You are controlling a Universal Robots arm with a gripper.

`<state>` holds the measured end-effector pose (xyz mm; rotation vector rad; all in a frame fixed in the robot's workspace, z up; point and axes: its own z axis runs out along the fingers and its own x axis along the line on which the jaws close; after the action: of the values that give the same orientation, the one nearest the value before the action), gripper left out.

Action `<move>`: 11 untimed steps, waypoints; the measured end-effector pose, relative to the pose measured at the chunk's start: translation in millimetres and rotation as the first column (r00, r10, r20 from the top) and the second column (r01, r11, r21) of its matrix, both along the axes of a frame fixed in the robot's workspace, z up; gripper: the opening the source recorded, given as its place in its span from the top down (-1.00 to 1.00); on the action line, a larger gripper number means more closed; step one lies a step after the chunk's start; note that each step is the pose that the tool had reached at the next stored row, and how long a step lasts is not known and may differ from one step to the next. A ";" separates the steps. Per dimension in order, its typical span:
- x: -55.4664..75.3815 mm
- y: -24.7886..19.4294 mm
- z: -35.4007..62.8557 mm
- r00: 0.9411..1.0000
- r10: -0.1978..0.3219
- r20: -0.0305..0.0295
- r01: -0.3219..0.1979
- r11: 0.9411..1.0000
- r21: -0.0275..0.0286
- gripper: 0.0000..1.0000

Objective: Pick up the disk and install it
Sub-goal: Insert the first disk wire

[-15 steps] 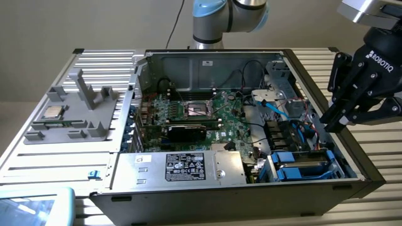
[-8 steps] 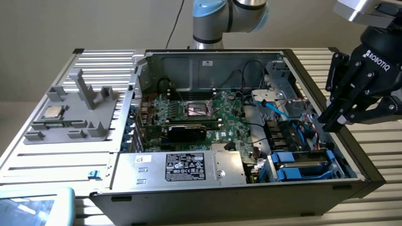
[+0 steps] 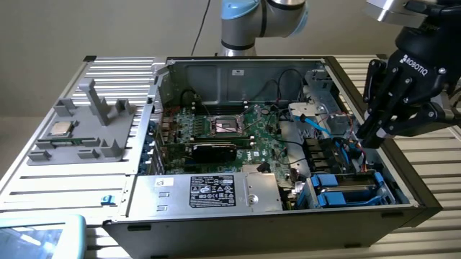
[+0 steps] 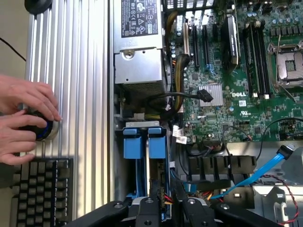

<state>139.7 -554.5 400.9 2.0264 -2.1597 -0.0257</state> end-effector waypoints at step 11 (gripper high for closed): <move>-14.4 5.1 -8.8 0.999 -0.009 0.035 0.009 1.000 -0.005 0.51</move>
<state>125.2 -549.4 392.0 2.0291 -2.1876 0.0146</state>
